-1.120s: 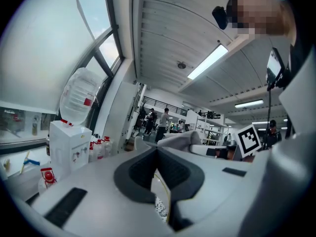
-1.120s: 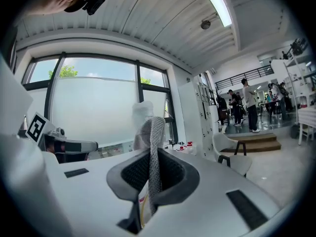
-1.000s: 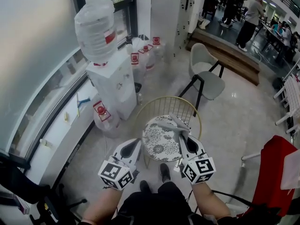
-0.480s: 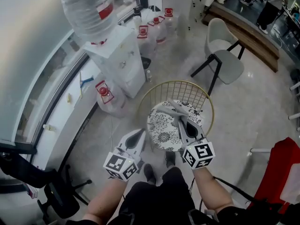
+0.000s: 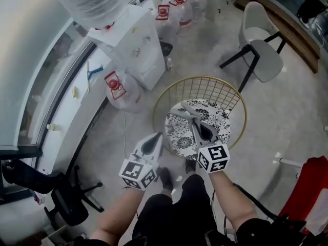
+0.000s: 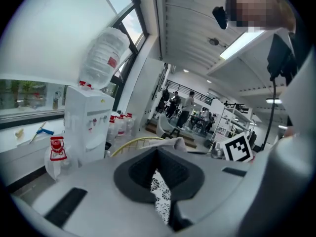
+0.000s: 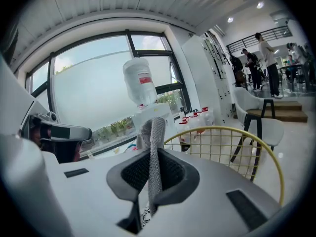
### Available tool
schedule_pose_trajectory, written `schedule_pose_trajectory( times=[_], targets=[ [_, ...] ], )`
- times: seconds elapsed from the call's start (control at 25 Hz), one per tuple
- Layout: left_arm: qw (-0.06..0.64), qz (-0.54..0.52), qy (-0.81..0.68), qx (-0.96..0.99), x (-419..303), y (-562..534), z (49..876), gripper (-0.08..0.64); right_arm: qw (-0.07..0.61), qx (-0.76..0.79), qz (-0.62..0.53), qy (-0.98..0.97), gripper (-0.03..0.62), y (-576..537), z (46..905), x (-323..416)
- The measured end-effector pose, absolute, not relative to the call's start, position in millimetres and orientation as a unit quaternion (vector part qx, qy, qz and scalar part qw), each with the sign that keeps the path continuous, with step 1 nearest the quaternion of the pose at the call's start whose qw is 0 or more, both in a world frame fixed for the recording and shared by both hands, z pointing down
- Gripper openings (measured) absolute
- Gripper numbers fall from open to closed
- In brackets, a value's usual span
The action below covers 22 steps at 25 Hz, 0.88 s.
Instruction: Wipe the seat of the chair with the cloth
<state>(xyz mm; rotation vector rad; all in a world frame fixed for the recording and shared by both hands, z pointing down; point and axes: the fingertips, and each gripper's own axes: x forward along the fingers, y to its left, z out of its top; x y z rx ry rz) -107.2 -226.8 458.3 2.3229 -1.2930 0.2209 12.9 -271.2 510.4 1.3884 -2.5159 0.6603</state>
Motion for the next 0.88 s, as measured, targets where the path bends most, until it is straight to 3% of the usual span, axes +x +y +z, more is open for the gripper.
schedule_pose_trajectory(
  times=[0.88],
  targets=[
    [0.293, 0.124, -0.492, 0.811, -100, -266, 598, 0.006, 0.16, 0.449, 0.306, -0.824, 0.023, -338, 705, -10]
  ],
)
